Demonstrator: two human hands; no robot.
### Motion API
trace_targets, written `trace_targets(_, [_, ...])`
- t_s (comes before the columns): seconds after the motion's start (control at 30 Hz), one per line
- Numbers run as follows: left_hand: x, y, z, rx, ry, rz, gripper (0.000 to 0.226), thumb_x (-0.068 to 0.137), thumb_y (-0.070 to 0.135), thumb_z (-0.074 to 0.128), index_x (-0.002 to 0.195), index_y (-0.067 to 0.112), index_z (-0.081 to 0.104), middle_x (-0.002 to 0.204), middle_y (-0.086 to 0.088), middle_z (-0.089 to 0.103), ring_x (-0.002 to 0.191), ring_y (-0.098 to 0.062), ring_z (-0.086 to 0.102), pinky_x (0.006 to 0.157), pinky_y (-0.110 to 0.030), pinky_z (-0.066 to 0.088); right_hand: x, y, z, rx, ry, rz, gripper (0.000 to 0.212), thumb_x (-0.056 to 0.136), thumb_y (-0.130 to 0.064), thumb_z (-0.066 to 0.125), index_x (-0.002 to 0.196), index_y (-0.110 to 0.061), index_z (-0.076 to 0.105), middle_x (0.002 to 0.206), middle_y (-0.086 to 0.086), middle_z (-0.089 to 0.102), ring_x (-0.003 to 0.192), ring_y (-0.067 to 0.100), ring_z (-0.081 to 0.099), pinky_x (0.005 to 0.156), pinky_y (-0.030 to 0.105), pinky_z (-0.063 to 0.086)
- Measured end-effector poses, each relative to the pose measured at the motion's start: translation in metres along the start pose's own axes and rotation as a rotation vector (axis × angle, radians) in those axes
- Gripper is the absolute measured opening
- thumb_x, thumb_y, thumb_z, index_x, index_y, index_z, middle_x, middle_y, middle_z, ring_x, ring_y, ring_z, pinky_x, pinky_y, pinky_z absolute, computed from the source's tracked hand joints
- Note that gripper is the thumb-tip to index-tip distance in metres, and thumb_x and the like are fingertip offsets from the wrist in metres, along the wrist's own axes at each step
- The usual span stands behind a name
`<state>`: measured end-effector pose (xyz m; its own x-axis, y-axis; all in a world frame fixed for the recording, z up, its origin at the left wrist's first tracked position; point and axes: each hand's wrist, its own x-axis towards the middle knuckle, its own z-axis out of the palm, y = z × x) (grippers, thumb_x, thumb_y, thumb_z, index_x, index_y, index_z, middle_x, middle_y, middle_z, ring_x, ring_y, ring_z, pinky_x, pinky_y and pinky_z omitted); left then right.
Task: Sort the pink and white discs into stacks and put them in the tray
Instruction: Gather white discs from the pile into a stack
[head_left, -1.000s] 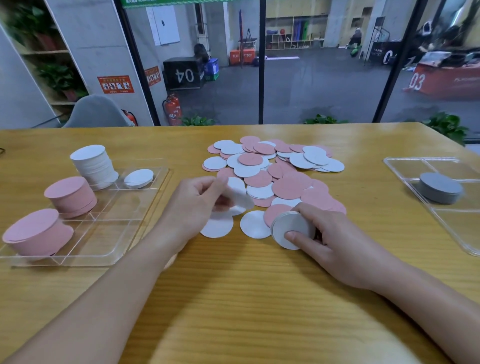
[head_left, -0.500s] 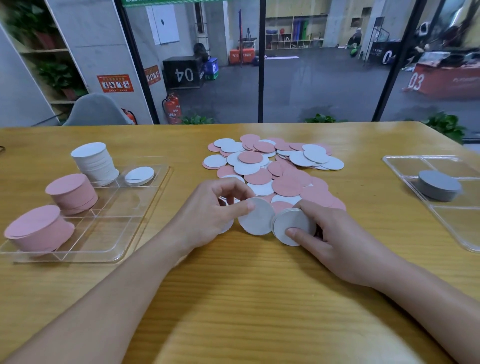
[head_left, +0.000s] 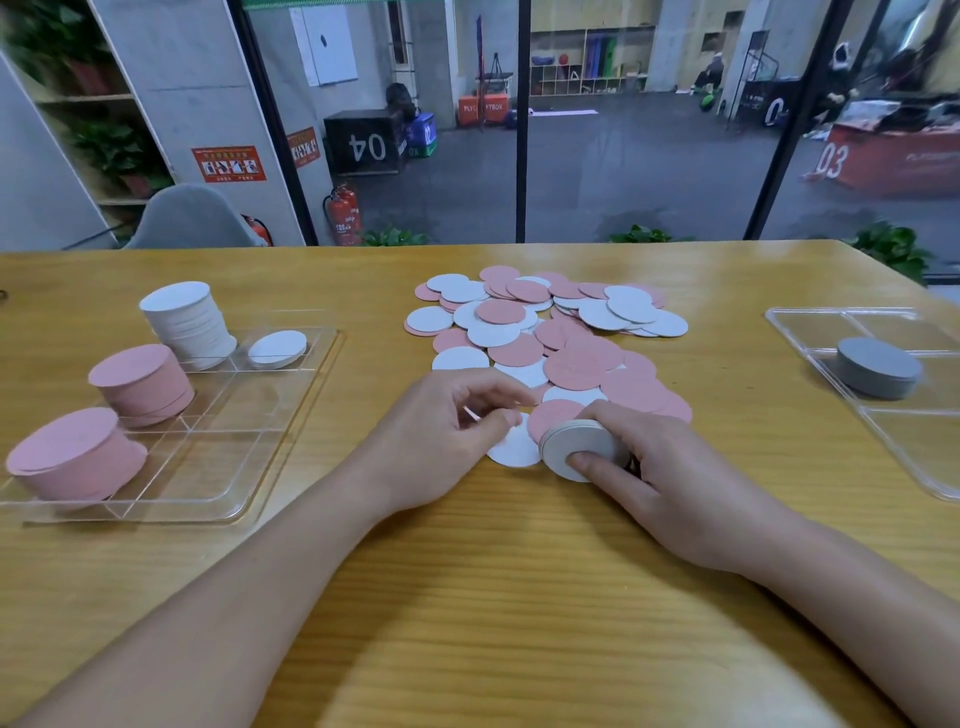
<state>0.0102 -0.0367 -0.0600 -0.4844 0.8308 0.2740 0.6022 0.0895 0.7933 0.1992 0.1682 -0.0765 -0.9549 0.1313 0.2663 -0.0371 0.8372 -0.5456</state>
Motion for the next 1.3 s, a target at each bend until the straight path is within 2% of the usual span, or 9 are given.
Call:
trace_targets(0.2, [0.000,-0.006,-0.009,0.346,-0.037,-0.062,0.029,0.097,0.052,0.079,0.125,0.051,0.073,0.108,0.017,0.061,0.107,0.002,0.054,0.086,-0.011,0.039,-0.001,-0.002,-0.002,0.027,-0.011,0.013,0.016,0.108,-0.042,0.059,0.101,-0.028,0.058,0.082,-0.008,0.060,0.076,0.018,0.055,0.069,0.043,0.049])
trace_targets(0.4, [0.000,-0.008,-0.001,0.549,-0.153,-0.136,0.055,0.092,0.073,0.071,0.142,0.049,0.063,0.111,0.022,0.047,0.114,-0.005,0.044,0.100,-0.028,0.044,-0.001,-0.002,-0.002,0.038,-0.006,0.010,0.011,0.108,-0.041,0.060,0.103,-0.031,0.058,0.086,-0.010,0.061,0.079,0.018,0.057,0.068,0.040,0.050])
trace_targets(0.53, [-0.001,-0.001,-0.001,0.444,-0.116,-0.141,0.053,0.086,0.066,0.084,0.131,0.049,0.062,0.125,0.026,0.047,0.122,0.004,0.044,0.095,-0.017,0.042,0.000,-0.001,-0.002,0.033,-0.005,0.016,0.010,0.108,-0.041,0.061,0.102,-0.034,0.057,0.086,-0.012,0.060,0.078,0.016,0.056,0.067,0.039,0.049])
trace_targets(0.73, [0.001,0.004,-0.005,0.354,0.103,-0.243,0.043,0.087,0.041,0.089,0.118,0.042,0.059,0.102,0.014,0.063,0.077,-0.006,0.062,0.074,-0.030,0.052,0.000,0.000,0.000,0.033,0.005,0.035,0.017,0.108,-0.043,0.061,0.103,-0.026,0.058,0.083,-0.008,0.060,0.075,0.018,0.055,0.068,0.044,0.050])
trace_targets(0.83, [0.004,0.001,-0.010,0.208,0.197,-0.254,0.011,0.098,0.027,0.079,0.103,0.034,0.072,0.091,0.009,0.072,0.063,-0.004,0.064,0.063,-0.026,0.046,-0.001,0.000,-0.001,0.029,0.002,0.036,0.017,0.108,-0.043,0.061,0.102,-0.027,0.058,0.084,-0.008,0.060,0.074,0.018,0.054,0.068,0.044,0.050])
trace_targets(0.9, [0.005,-0.001,-0.014,0.124,0.245,-0.241,0.011,0.105,0.025,0.073,0.094,0.026,0.077,0.084,0.005,0.075,0.061,-0.003,0.066,0.059,-0.022,0.044,-0.001,-0.001,-0.001,0.034,-0.001,0.033,0.016,0.108,-0.042,0.061,0.101,-0.028,0.058,0.083,-0.009,0.059,0.073,0.018,0.053,0.067,0.042,0.048])
trace_targets(1.03, [0.005,0.004,-0.016,-0.140,0.297,-0.220,0.032,0.110,0.033,0.068,0.091,0.012,0.082,0.088,-0.004,0.081,0.080,-0.015,0.079,0.081,-0.029,0.064,0.000,-0.002,-0.002,0.041,-0.004,0.034,0.019,0.108,-0.042,0.061,0.102,-0.024,0.059,0.082,-0.006,0.059,0.073,0.018,0.053,0.067,0.040,0.047])
trace_targets(1.13, [0.003,0.005,-0.015,-0.139,0.257,-0.213,0.009,0.103,0.025,0.079,0.100,0.017,0.083,0.077,0.010,0.077,0.066,-0.004,0.071,0.068,-0.021,0.054,0.000,-0.002,-0.002,0.048,-0.001,0.040,0.019,0.107,-0.042,0.062,0.101,-0.024,0.059,0.081,-0.004,0.059,0.072,0.018,0.052,0.066,0.041,0.047])
trace_targets(1.3, [0.003,0.003,-0.014,-0.161,0.198,-0.210,0.027,0.095,0.015,0.085,0.117,0.032,0.081,0.115,0.007,0.081,0.096,-0.021,0.080,0.091,-0.046,0.059,-0.001,-0.002,-0.002,0.050,-0.001,0.035,0.022,0.108,-0.042,0.060,0.101,-0.021,0.058,0.080,-0.003,0.058,0.070,0.018,0.051,0.067,0.043,0.047])
